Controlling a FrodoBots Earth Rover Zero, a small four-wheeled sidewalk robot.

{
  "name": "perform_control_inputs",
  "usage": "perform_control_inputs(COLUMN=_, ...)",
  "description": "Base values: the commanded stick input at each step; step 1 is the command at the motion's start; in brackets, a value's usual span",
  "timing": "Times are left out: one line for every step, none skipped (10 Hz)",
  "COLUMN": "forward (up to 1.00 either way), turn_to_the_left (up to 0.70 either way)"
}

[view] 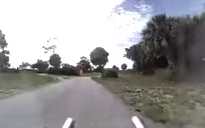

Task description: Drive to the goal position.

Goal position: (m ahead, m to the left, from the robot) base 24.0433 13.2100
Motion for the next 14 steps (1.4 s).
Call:
perform_control_inputs(forward=0.69, turn_to_the_left=0.33)
perform_control_inputs(forward=0.69, turn_to_the_left=0.30)
perform_control_inputs(forward=0.69, turn_to_the_left=0.22)
perform_control_inputs(forward=0.69, turn_to_the_left=0.05)
perform_control_inputs(forward=0.69, turn_to_the_left=0.03)
perform_control_inputs(forward=0.69, turn_to_the_left=0.03)
perform_control_inputs(forward=0.69, turn_to_the_left=0.03)
perform_control_inputs(forward=0.69, turn_to_the_left=0.03)
perform_control_inputs(forward=0.69, turn_to_the_left=0.03)
perform_control_inputs(forward=0.69, turn_to_the_left=0.03)
perform_control_inputs(forward=0.69, turn_to_the_left=0.03)
perform_control_inputs(forward=0.69, turn_to_the_left=0.03)
perform_control_inputs(forward=0.69, turn_to_the_left=0.03)
perform_control_inputs(forward=0.69, turn_to_the_left=0.03)
